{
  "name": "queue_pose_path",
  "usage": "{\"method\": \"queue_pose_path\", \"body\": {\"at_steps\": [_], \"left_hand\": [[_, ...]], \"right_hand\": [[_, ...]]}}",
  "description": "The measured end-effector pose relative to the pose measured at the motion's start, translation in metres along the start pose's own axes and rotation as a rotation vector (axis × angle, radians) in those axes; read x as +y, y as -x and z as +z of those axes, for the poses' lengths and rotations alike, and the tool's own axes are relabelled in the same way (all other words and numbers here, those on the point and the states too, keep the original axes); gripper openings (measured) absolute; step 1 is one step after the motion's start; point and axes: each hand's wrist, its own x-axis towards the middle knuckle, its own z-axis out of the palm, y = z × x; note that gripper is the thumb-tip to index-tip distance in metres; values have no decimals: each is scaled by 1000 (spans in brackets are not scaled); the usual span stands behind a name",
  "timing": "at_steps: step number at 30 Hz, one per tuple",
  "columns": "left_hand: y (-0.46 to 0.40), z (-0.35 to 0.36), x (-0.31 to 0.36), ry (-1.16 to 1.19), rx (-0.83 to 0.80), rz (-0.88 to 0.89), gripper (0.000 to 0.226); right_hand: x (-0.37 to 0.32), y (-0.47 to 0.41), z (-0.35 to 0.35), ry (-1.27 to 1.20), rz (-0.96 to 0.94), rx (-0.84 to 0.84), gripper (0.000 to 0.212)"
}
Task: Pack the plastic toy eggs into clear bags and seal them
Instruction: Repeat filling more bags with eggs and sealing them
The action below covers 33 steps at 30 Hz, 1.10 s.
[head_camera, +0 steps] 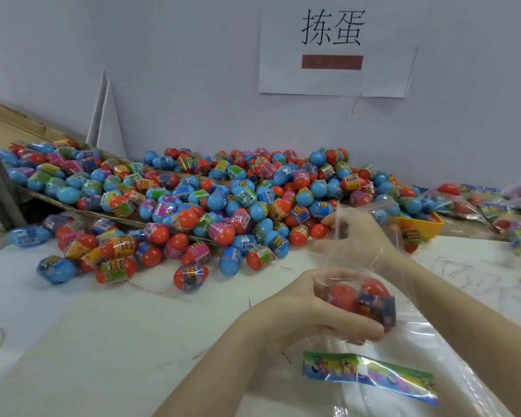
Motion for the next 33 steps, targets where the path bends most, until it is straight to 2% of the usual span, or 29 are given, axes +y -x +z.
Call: {"method": "queue_pose_path", "body": {"at_steps": [2,4,5,7,9,11,13,14,16,19,22,25,30,32,33], "left_hand": [[-1,1,0,24,25,23,39],[-1,1,-1,54,62,51,31],[-1,0,-2,61,85,64,28],[-3,-1,-4,48,137,90,29],[-5,-1,-5,24,200,112,32],[-6,-2,-5,-2,262,138,32],[-7,-2,-5,-57,312,159,33],[-7,-1,-5,-76,330,167,32],[-8,1,-6,-94,349,175,34],[-8,3,-6,-107,361,184,36],[-8,5,-6,-132,358,185,39],[-9,5,-6,-170,357,194,43],[-11,8,-9,-173,328,206,41],[-12,8,-10,-161,316,207,37],[-12,8,-11,-173,317,205,34]], "right_hand": [[3,-1,6,221,-95,106,30],[1,1,6,242,-170,196,30],[-2,3,2,115,-141,246,27],[-10,9,-18,-317,28,313,19],[-14,17,-46,-702,132,379,24],[-17,30,-75,-873,82,425,29],[-25,46,-98,-972,-56,408,35],[-30,55,-105,-957,-126,370,36],[-42,68,-113,-772,-244,269,37],[-55,75,-117,-263,-379,256,40],[-66,75,-118,178,-441,231,36],[-73,71,-117,451,-425,59,48],[-76,64,-112,471,-374,-102,69],[-76,61,-108,464,-368,-97,59],[-74,59,-105,451,-363,-105,44]]}}
